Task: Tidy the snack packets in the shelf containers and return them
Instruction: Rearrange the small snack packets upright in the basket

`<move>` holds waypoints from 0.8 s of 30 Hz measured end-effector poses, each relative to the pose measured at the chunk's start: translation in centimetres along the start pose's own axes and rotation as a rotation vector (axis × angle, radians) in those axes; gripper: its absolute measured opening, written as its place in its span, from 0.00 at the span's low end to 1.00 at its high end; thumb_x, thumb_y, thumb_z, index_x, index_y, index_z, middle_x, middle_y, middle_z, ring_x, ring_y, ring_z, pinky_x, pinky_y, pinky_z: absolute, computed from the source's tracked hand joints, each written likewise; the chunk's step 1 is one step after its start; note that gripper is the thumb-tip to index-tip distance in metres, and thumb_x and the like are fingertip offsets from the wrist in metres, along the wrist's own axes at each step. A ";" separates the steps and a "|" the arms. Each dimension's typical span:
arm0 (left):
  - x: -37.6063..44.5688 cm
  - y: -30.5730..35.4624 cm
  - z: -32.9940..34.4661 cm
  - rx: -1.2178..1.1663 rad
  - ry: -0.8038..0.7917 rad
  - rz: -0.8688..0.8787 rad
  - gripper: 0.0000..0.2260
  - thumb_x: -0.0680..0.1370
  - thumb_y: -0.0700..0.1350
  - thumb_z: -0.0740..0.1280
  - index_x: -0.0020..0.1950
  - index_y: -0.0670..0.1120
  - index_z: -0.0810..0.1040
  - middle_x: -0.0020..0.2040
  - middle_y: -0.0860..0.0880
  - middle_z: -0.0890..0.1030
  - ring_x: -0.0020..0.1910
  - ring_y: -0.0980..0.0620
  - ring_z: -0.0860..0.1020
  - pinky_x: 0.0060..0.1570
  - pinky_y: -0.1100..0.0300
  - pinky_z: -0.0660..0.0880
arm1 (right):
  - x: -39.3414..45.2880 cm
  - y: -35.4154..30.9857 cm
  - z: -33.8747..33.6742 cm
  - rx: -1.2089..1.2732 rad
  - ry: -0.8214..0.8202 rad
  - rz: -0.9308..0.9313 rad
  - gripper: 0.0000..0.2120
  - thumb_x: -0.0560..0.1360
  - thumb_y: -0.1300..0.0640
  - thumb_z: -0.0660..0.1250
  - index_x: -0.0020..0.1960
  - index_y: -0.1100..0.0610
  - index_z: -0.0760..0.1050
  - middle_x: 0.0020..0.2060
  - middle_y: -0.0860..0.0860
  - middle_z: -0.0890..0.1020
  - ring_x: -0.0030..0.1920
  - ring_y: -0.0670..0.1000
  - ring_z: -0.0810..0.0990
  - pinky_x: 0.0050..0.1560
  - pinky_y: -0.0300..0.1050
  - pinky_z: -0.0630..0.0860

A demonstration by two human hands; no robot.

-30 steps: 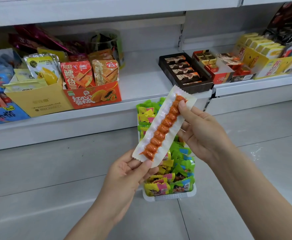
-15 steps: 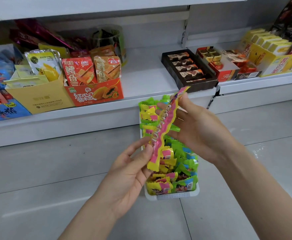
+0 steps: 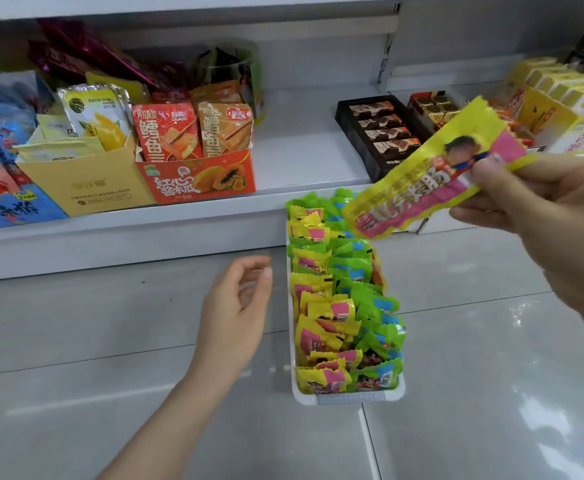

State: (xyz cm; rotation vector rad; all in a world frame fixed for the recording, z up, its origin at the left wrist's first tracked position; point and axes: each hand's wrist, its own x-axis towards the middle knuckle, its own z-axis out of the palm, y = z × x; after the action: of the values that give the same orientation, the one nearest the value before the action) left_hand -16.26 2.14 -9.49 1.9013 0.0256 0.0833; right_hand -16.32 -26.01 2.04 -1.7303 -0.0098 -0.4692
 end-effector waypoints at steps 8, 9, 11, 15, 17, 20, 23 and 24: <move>0.4 0.5 2.2 0.451 -0.334 0.312 0.24 0.81 0.60 0.54 0.70 0.50 0.74 0.68 0.56 0.74 0.68 0.59 0.68 0.68 0.66 0.61 | -0.9 -0.1 2.0 0.056 0.043 0.090 0.06 0.79 0.58 0.67 0.46 0.55 0.82 0.37 0.47 0.87 0.40 0.49 0.87 0.44 0.41 0.83; 0.6 0.5 2.4 0.494 -0.340 0.337 0.23 0.82 0.59 0.54 0.70 0.48 0.74 0.69 0.54 0.74 0.69 0.56 0.68 0.69 0.63 0.62 | -1.0 -0.2 2.3 0.066 0.029 0.098 0.06 0.79 0.59 0.67 0.46 0.55 0.82 0.37 0.47 0.87 0.40 0.49 0.87 0.43 0.40 0.83; 1.1 0.5 2.4 0.548 -0.344 0.353 0.24 0.82 0.59 0.54 0.69 0.45 0.75 0.67 0.50 0.74 0.67 0.51 0.69 0.70 0.55 0.66 | -1.4 -0.3 3.2 0.087 -0.007 0.110 0.07 0.78 0.60 0.67 0.45 0.54 0.83 0.37 0.48 0.87 0.39 0.49 0.87 0.42 0.40 0.83; 0.8 0.3 2.2 0.507 -0.374 0.292 0.30 0.78 0.65 0.51 0.65 0.47 0.79 0.58 0.53 0.72 0.61 0.55 0.71 0.63 0.57 0.70 | -2.0 0.2 4.8 0.064 -0.063 0.140 0.07 0.78 0.61 0.68 0.44 0.53 0.83 0.34 0.48 0.87 0.36 0.49 0.87 0.40 0.37 0.82; -0.2 -0.1 2.0 0.451 -0.385 0.277 0.27 0.80 0.65 0.52 0.62 0.49 0.80 0.55 0.56 0.71 0.57 0.59 0.73 0.58 0.63 0.70 | -2.1 0.9 5.3 0.023 -0.077 0.159 0.07 0.77 0.61 0.68 0.42 0.53 0.83 0.34 0.49 0.86 0.35 0.49 0.87 0.39 0.37 0.82; -1.8 -0.5 1.2 0.399 -0.393 0.279 0.23 0.81 0.63 0.54 0.62 0.51 0.80 0.56 0.60 0.72 0.57 0.63 0.74 0.56 0.70 0.69 | -2.1 2.2 6.0 -0.094 -0.112 0.186 0.09 0.77 0.59 0.70 0.40 0.50 0.83 0.33 0.48 0.86 0.35 0.48 0.87 0.39 0.38 0.83; -2.2 -0.2 0.6 0.375 -0.425 0.239 0.26 0.80 0.65 0.52 0.64 0.52 0.79 0.57 0.62 0.71 0.59 0.64 0.73 0.56 0.73 0.68 | -2.0 3.5 6.9 -0.282 -0.181 0.168 0.09 0.77 0.55 0.71 0.40 0.49 0.84 0.32 0.47 0.86 0.35 0.46 0.86 0.40 0.44 0.83; -2.2 -0.1 0.6 0.375 -0.428 0.233 0.27 0.78 0.66 0.52 0.64 0.52 0.79 0.57 0.62 0.71 0.59 0.64 0.73 0.55 0.74 0.68 | -2.0 4.1 7.3 -0.374 -0.198 0.114 0.09 0.78 0.54 0.71 0.39 0.51 0.84 0.30 0.48 0.85 0.34 0.48 0.86 0.40 0.46 0.82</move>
State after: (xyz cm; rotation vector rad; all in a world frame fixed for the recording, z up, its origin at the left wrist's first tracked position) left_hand -18.41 1.47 -9.87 2.2530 -0.5014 -0.1839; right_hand -14.88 -19.49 -3.41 -2.1267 0.0364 -0.2216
